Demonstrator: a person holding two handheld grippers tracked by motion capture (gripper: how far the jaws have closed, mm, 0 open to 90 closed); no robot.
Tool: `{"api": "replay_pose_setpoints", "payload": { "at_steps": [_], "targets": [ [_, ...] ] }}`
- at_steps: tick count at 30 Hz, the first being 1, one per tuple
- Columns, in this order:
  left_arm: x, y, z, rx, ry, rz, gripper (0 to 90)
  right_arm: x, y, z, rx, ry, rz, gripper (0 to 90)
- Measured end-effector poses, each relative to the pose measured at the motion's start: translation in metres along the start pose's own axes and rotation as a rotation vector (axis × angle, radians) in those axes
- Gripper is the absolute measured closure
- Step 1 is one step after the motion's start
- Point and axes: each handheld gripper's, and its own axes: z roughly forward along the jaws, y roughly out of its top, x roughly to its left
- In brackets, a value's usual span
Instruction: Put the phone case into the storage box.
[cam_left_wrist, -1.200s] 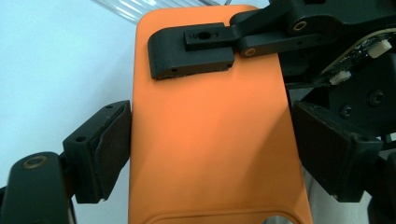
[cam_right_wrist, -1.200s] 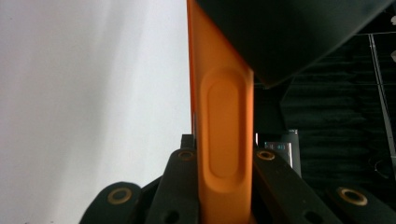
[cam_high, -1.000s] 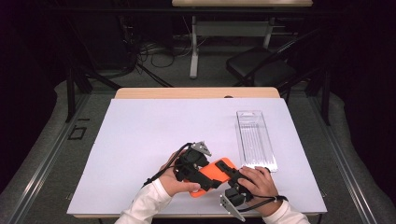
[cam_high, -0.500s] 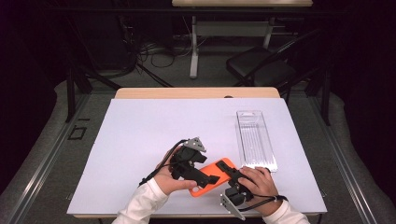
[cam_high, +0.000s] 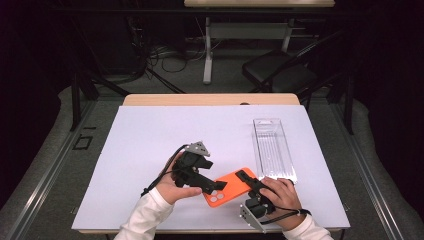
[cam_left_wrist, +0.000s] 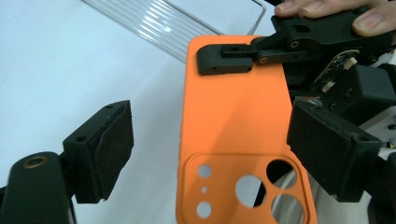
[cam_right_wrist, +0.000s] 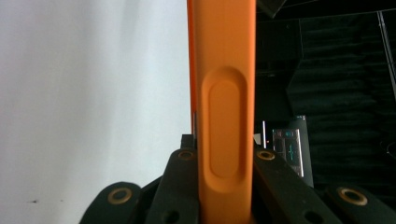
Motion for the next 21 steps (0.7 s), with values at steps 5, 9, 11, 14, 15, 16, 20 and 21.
{"api": "replay_pose_setpoints", "payload": {
  "at_steps": [5, 9, 11, 14, 15, 16, 20, 21],
  "targets": [
    [0.004, -0.001, -0.008, -0.022, 0.021, -0.013, 15.4, -0.001, -0.003, -0.001, 0.008, -0.011, 0.025, 87.0],
    [0.008, -0.003, -0.013, -0.031, 0.028, -0.013, 15.4, -0.003, -0.007, -0.002, 0.017, -0.012, 0.023, 87.1],
    [0.009, -0.003, -0.015, -0.036, 0.034, -0.022, 15.4, -0.004, -0.01, -0.003, 0.024, -0.012, 0.031, 87.1],
    [0.01, -0.003, -0.017, -0.037, 0.044, -0.022, 15.4, -0.005, -0.014, -0.004, 0.026, -0.013, 0.055, 87.1],
    [0.011, -0.004, -0.017, -0.041, 0.046, -0.024, 15.4, -0.006, -0.015, -0.004, 0.031, -0.011, 0.049, 87.1],
    [0.011, -0.004, -0.018, -0.04, 0.051, -0.027, 15.4, -0.006, -0.016, -0.005, 0.037, -0.013, 0.058, 87.1],
    [0.014, -0.005, -0.02, -0.042, 0.064, -0.033, 15.5, -0.007, -0.018, -0.005, 0.038, -0.015, 0.068, 87.1],
    [0.014, -0.005, -0.02, -0.044, 0.067, -0.036, 15.5, -0.007, -0.019, -0.005, 0.04, -0.012, 0.065, 87.1]
  ]
}}
